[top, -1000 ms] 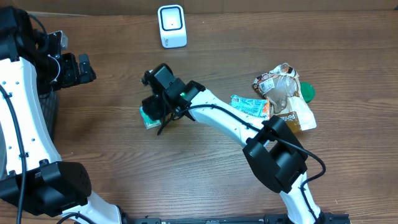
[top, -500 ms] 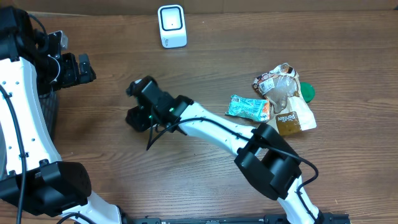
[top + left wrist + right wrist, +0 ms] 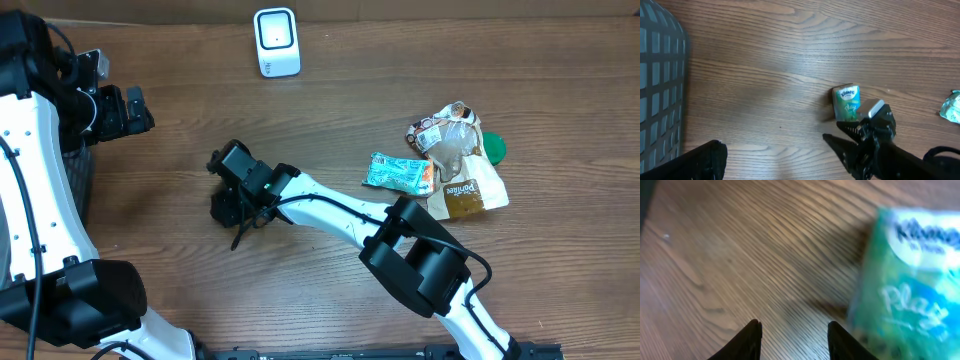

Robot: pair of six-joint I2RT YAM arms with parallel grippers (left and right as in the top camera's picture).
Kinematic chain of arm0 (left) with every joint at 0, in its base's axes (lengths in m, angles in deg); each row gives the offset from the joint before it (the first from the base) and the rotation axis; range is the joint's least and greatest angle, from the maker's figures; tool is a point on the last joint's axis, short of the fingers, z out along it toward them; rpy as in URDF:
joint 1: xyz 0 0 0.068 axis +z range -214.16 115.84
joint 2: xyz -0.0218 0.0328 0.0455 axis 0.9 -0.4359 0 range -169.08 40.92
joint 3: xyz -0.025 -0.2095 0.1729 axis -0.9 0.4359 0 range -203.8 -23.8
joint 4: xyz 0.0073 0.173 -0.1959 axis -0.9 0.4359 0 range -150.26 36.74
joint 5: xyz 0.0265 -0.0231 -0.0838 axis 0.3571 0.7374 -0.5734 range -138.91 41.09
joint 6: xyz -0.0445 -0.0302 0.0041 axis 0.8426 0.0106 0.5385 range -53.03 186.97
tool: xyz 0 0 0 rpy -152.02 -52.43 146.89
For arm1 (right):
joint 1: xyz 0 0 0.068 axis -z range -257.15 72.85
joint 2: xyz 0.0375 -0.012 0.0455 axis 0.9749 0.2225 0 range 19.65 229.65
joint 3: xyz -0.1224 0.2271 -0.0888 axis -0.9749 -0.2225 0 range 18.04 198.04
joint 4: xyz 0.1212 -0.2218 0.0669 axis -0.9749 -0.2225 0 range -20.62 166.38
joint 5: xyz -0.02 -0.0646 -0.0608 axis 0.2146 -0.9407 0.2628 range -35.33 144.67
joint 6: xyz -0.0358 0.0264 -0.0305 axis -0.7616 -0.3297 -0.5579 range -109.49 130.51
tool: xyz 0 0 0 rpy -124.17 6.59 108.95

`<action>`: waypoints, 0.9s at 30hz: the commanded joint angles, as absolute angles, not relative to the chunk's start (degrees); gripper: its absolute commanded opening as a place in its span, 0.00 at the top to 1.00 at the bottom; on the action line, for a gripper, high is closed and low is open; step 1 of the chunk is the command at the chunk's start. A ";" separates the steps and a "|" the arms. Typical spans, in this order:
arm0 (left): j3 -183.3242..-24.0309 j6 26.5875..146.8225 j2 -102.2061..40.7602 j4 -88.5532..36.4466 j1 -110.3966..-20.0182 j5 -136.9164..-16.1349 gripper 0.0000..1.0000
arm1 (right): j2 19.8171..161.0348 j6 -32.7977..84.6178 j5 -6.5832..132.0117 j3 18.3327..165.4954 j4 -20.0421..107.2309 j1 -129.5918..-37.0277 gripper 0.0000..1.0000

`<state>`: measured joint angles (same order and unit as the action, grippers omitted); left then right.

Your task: Scan the item barcode

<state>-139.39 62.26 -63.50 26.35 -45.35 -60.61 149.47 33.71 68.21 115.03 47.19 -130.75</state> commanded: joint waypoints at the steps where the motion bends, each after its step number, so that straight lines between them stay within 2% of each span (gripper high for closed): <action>1: -139.68 61.36 -63.28 26.24 -45.11 -60.50 0.00 | 149.54 37.63 68.30 114.87 45.11 -128.74 0.69; 9: -139.68 61.36 -63.28 26.24 -45.11 -60.50 0.00 | 147.46 40.77 68.26 115.33 37.57 -122.64 0.75; 16: -139.68 61.36 -63.28 26.24 -45.11 -60.50 0.00 | 145.30 40.71 68.60 115.33 32.66 -116.17 0.75; 20: -139.68 61.36 -63.28 26.24 -45.11 -60.50 0.00 | 144.90 40.31 75.07 115.60 32.90 -114.01 0.74; 24: -139.68 61.36 -63.28 26.24 -45.11 -60.50 0.00 | 144.90 41.19 81.43 115.60 36.33 -114.29 0.73; 27: -139.68 61.36 -63.28 26.24 -45.11 -60.50 0.00 | 144.93 46.63 81.52 115.60 39.52 -116.06 0.64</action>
